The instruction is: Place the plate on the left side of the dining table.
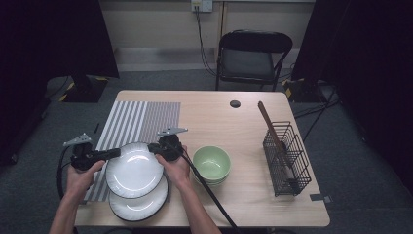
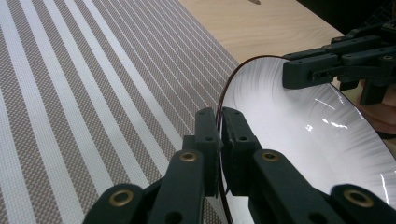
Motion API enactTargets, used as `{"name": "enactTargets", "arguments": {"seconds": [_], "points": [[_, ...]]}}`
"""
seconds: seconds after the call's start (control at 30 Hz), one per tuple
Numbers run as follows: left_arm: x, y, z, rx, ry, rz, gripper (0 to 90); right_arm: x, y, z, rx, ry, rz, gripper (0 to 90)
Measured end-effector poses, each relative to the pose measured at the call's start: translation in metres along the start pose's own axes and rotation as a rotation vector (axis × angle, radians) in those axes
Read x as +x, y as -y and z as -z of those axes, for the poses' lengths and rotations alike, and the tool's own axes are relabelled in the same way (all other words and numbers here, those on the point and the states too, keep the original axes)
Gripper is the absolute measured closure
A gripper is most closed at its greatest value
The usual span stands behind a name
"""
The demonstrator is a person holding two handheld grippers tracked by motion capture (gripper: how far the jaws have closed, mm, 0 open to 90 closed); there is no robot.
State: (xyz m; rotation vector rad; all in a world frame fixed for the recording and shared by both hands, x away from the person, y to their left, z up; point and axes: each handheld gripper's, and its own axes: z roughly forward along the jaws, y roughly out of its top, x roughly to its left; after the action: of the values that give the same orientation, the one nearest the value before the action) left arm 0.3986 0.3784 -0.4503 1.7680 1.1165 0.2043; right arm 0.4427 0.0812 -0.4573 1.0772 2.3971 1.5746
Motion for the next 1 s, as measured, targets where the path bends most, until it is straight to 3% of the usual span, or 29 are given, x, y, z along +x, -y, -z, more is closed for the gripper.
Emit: {"name": "enactTargets", "arguments": {"seconds": [0.17,0.47,0.67,1.0], "points": [[0.001,-0.002,-0.002,-0.001,-0.015,-0.009,85.9,-0.005,-0.003,-0.003,0.002,-0.002,-0.013,83.5],[0.003,0.0,-0.001,0.0,-0.004,0.012,86.3,-0.001,0.003,0.002,0.014,0.017,0.01,82.1],[0.004,0.001,0.003,-0.001,-0.016,0.008,86.4,0.002,0.011,0.006,0.016,0.022,-0.001,79.6],[0.008,0.004,0.006,-0.012,-0.012,0.027,86.4,0.0,0.015,0.006,0.0,-0.001,-0.032,83.3]]}}
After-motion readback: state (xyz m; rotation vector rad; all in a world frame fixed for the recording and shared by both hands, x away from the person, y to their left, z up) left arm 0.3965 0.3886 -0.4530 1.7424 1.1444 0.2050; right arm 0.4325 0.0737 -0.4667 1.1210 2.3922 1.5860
